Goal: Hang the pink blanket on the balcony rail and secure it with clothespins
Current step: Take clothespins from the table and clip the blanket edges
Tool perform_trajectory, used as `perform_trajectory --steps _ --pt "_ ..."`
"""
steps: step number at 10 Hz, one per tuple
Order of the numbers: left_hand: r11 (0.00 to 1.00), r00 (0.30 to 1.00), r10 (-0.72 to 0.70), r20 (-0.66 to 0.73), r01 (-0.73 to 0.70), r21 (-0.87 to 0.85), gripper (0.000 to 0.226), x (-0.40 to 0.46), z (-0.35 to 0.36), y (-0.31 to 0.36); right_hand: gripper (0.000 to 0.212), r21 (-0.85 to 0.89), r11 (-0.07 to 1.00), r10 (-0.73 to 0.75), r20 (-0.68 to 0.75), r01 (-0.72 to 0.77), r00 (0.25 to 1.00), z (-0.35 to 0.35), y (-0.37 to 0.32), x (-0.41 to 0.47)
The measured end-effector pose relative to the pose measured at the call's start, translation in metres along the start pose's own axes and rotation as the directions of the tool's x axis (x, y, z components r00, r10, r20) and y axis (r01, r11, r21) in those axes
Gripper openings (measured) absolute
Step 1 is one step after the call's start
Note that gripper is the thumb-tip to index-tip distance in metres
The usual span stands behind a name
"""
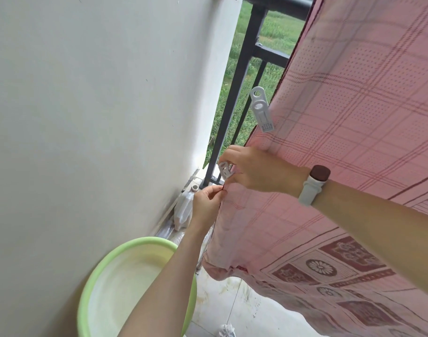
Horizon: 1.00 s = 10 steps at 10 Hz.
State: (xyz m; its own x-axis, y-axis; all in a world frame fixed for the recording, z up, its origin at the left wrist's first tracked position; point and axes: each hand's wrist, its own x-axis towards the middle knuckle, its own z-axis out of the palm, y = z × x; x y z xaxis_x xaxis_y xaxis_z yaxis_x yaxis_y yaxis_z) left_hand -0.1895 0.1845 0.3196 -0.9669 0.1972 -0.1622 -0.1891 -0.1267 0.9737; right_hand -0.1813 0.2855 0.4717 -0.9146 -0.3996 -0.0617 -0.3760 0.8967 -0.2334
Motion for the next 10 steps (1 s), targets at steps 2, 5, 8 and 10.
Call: perform_trajectory --steps 2,5,8,10 --pt "0.989 0.998 0.066 -0.025 -0.062 0.138 0.011 -0.002 0.002 0.002 0.019 -0.174 0.984 0.051 0.064 -0.039 0.997 0.009 -0.001 0.017" --pt "0.974 0.988 0.117 -0.101 -0.095 0.205 0.007 -0.01 0.005 0.005 0.023 -0.339 0.941 0.032 0.046 -0.015 0.998 0.016 0.003 0.021" --pt "0.943 0.985 0.117 -0.128 -0.07 0.326 0.018 -0.027 -0.014 0.009 0.046 -0.169 0.984 -0.07 -0.12 0.049 0.99 0.023 0.003 -0.001" --pt "0.785 0.862 0.456 -0.219 -0.274 0.556 0.029 -0.035 -0.027 0.081 0.028 0.362 0.925 0.064 -0.442 0.113 0.895 -0.018 -0.021 -0.043"
